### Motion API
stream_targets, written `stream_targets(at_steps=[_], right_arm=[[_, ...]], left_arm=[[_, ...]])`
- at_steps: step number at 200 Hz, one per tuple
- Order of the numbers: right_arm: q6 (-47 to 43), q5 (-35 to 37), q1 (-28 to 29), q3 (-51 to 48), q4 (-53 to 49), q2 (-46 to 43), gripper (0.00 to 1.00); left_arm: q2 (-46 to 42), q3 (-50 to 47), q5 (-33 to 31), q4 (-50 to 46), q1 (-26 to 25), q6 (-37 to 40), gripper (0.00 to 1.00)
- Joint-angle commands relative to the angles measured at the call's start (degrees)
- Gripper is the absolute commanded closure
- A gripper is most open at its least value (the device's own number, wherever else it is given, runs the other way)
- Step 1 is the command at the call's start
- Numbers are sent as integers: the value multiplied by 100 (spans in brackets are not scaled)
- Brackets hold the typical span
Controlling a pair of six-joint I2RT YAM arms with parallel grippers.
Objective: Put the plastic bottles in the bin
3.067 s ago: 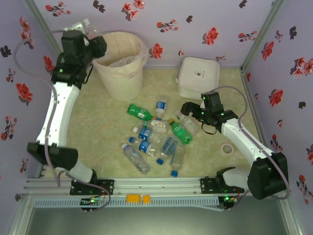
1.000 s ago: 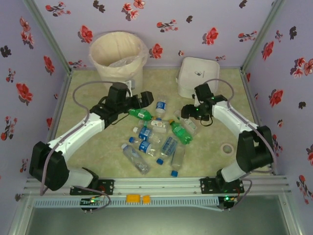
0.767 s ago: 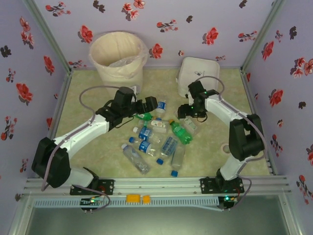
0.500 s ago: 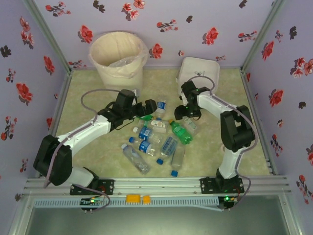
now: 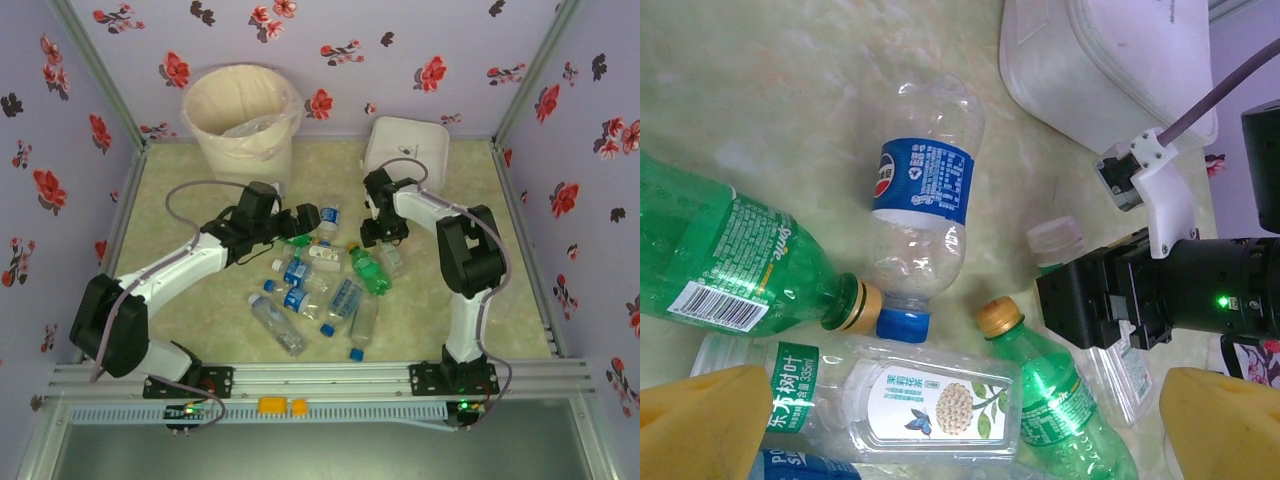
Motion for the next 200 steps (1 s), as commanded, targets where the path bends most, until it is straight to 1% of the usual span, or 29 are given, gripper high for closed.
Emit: stream_targets(at_steps=[1,38,70,112,160,172,200], right_arm=[[-22,263,20,109,-118,120,39],[4,294,3,8,-69,33,51],[108,102,-112,-120,24,-278,56],[521,-389,-426,-226,40,-1086,57],[1501,-1223,-558,-342,289,-1891,59],[1928,-1455,-561,-493,582,-2095,60],[3000,-2104,-559,-1034,1613,-2533,61]], left_arm=[[111,214,-105,-163,8,172,0],[188,268,-105,-340,8,256,0],[192,278,-83,-384,10,358,0],[143,327,228,-306,-44,731,0],[200,501,527,79,-313,1050,0],[210,523,648,236,-415,1141,0],[333,539,938,583,-650,1251,0]])
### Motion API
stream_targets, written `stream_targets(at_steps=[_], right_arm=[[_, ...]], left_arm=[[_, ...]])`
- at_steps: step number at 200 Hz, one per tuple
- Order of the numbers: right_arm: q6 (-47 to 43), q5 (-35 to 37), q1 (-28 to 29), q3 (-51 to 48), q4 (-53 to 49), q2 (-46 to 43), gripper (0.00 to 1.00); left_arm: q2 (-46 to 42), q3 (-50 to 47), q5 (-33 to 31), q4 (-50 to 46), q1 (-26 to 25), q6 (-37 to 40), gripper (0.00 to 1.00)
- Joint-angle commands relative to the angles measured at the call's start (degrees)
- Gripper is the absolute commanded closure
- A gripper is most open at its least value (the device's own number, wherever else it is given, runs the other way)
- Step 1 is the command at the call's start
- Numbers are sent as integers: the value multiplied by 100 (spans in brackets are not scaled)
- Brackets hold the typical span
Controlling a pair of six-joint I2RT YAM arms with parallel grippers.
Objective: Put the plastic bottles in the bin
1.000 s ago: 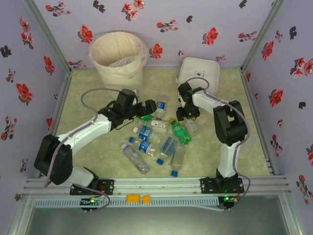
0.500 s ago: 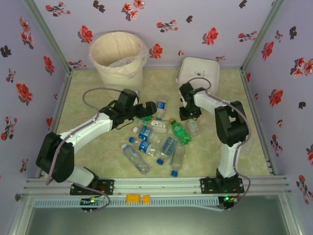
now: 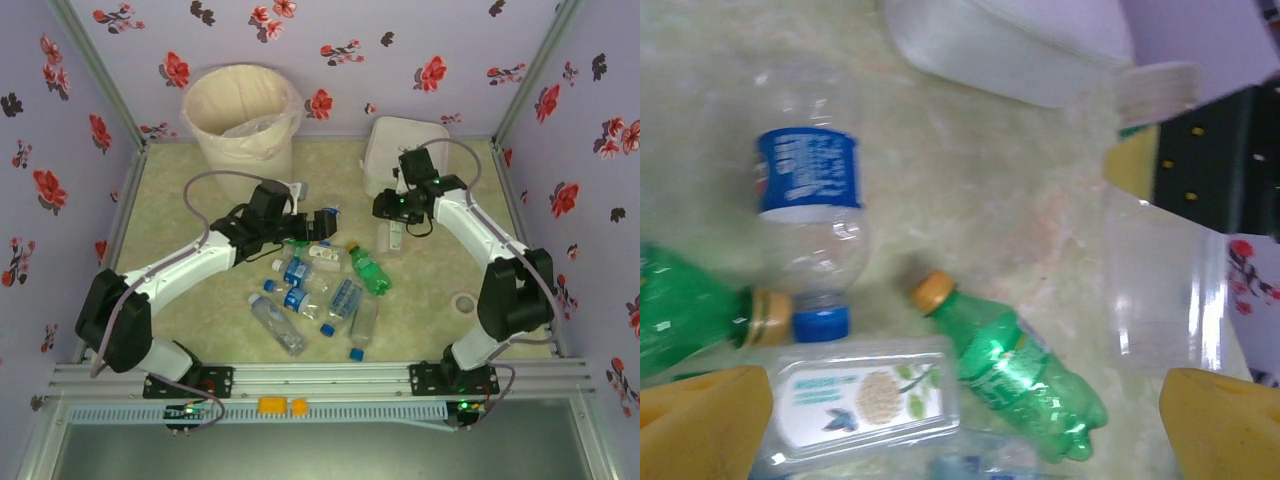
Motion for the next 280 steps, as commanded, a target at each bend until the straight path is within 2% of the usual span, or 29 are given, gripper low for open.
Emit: stream_targets(at_steps=[1,26,70,146,190,220,230,263,280], right_arm=[[1211,-772,0,-439,932,-326,61],[2048,-935,104,-1055,1932,-694,62],[3078,-823,227,-1919,2999,-1131,62],[3259,-859,406,-1977,3095,-1261,63],[3251,-879,409,-1976,3038,-1365,63],[3242,-934,404,-1925,2995,-1339,62],[3242,-944,406,-1918,3011,-1342,59],[3217,-755,371,-1883,2955,-1440,30],[3128,-665,239,-1837,2832,-1552,22]], left_arm=[[160,169,408,449,-190,300,0],[320,206,616,586,-437,321,0],[619,233,726,597,-804,303,0],[1157,726,873,503,-841,431,1],[1376,888,898,458,-815,417,17],[1434,925,898,482,-770,317,37],[1421,925,897,483,-763,325,41],[1302,807,817,533,-691,276,48],[1154,629,696,607,-641,174,50]])
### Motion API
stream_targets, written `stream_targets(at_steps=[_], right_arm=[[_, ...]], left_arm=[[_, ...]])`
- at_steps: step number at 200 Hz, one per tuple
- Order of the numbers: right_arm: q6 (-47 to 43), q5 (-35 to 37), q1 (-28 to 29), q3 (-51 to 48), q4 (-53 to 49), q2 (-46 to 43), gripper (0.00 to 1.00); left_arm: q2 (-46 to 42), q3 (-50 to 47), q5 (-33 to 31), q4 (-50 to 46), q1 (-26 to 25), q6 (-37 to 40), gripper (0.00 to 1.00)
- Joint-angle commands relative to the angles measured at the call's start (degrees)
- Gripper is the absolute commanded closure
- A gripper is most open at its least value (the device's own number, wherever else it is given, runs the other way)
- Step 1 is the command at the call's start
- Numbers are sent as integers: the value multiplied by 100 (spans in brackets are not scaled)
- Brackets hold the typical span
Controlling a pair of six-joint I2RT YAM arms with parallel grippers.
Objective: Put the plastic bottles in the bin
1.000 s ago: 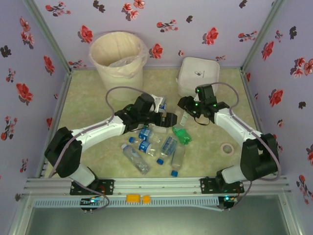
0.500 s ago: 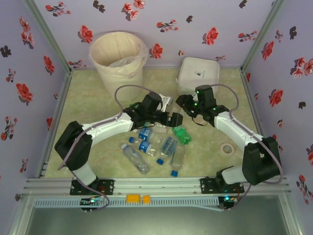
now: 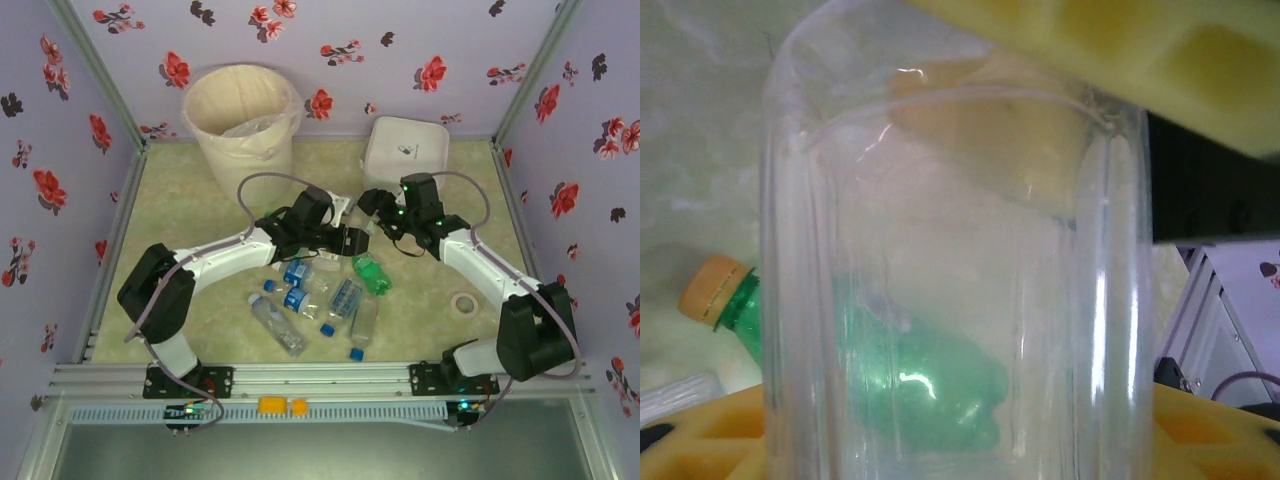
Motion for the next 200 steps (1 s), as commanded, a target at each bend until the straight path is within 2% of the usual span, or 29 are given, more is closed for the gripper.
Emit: stream_targets(at_steps=[1,47,81,101,112,143,200], right_arm=[[-76,90,-134,136,-95,-294,22],[-489,204,-709,130,-614,-781,1],[-919,556,-800,3,-954,-1017,0],[-951,531,-795,-159,-937,-1043,0],[-922,498,-787,-275,-865,-1031,0],[-824,346,-744,-511,-607,-902,0],[-1090,663,-303,-487,-886,-431,0]], left_arm=[[-221,-144,-165,158,104,-124,50],[-727,-570,-630,192,246,-318,53],[-1124,-282,-649,-68,597,-420,55],[-1274,280,-664,-521,875,-101,57],[-1232,842,-789,-1047,1020,361,57],[-845,2483,-1543,-2514,1412,1634,57],[-192,4202,-1869,-3178,2469,2301,56]])
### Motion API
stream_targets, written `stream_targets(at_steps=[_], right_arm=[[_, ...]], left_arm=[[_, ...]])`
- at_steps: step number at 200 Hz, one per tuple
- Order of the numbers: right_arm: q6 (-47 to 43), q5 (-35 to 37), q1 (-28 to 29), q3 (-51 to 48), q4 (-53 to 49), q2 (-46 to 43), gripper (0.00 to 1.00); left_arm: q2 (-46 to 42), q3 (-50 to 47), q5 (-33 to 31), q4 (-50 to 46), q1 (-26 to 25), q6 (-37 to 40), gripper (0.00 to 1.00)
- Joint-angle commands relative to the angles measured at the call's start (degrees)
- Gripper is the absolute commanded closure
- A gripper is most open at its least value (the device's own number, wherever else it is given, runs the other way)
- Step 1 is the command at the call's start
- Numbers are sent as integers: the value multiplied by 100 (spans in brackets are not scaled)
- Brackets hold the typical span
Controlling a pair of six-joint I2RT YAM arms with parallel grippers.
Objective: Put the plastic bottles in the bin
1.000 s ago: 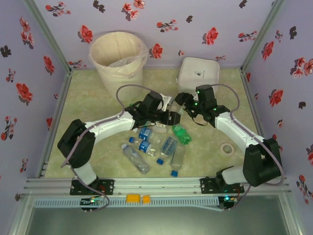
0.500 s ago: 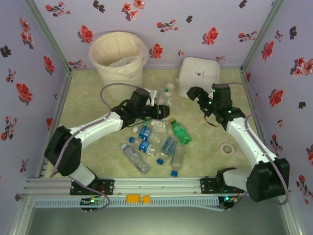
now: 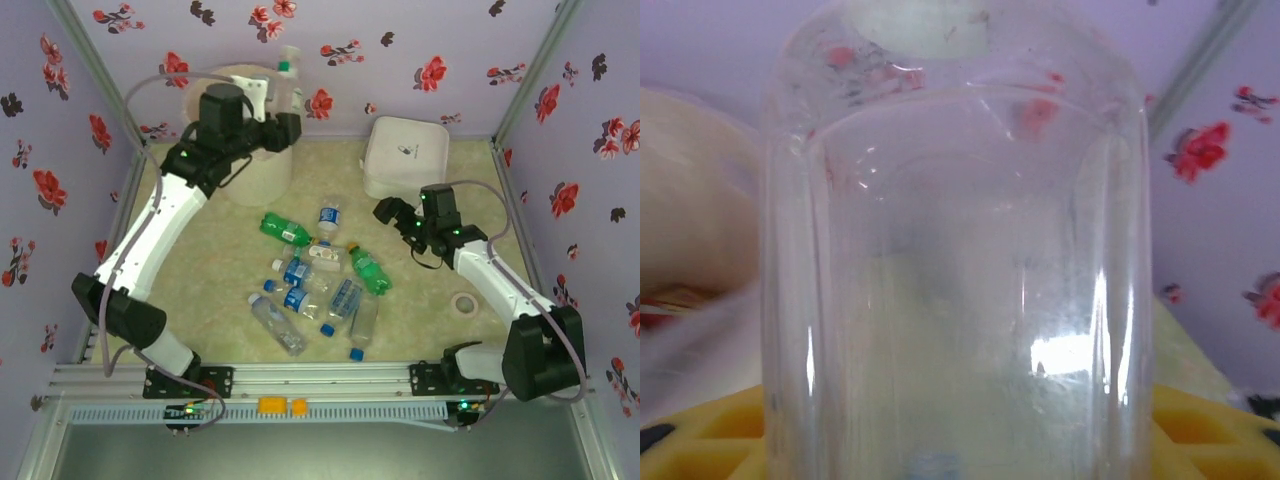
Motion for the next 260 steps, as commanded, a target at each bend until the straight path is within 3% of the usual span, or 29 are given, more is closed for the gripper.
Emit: stream_targets(at_steps=[1,49,98,134,166,182,260], right_arm=[[-210,208,185,-17,-114,149,0],[-276,288,365,128,-99,439,0],[-395,328,409,359,-289,619,0],[-422,356,419,348,-399,549,0],[-407,332,419,282,-470,499,0],[-407,332,434,260,-505,430,0],[-457,517,428,194,-753,206,0]], left_arm=[[407,569,-316,-699,399,533,56],[1641,2596,-434,-1925,1252,609,56],[3118,4645,-507,-3481,1533,614,54],[3285,4480,-440,-3506,1527,467,49],[3305,4414,-315,-3454,1519,306,22],[3272,4414,-315,-3421,1508,272,14],[2606,4146,-309,-3094,1376,285,0]])
